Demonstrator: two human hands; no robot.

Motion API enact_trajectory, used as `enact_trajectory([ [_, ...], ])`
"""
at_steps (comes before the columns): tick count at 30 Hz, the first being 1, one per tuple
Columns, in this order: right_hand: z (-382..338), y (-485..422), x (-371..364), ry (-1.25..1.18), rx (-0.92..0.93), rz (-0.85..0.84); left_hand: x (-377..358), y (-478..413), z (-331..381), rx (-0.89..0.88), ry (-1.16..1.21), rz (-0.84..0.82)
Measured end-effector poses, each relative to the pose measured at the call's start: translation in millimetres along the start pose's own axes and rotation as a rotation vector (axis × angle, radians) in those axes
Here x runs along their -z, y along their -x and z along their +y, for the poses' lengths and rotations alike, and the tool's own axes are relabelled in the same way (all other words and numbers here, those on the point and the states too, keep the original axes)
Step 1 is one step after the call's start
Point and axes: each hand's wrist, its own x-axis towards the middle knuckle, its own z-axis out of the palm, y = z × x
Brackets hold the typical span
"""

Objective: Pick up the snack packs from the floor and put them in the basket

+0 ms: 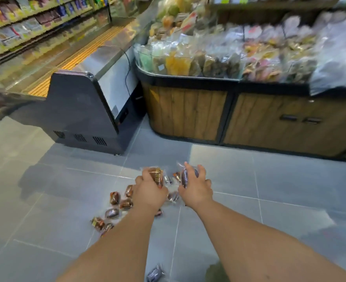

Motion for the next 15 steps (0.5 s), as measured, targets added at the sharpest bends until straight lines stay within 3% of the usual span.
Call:
enact_trajectory([
  [15,255.8,-41.6,211.9,-0.086,-0.328,0.301,-197.3,35.1,286.4,-0.385,-0.007,-0.188],
])
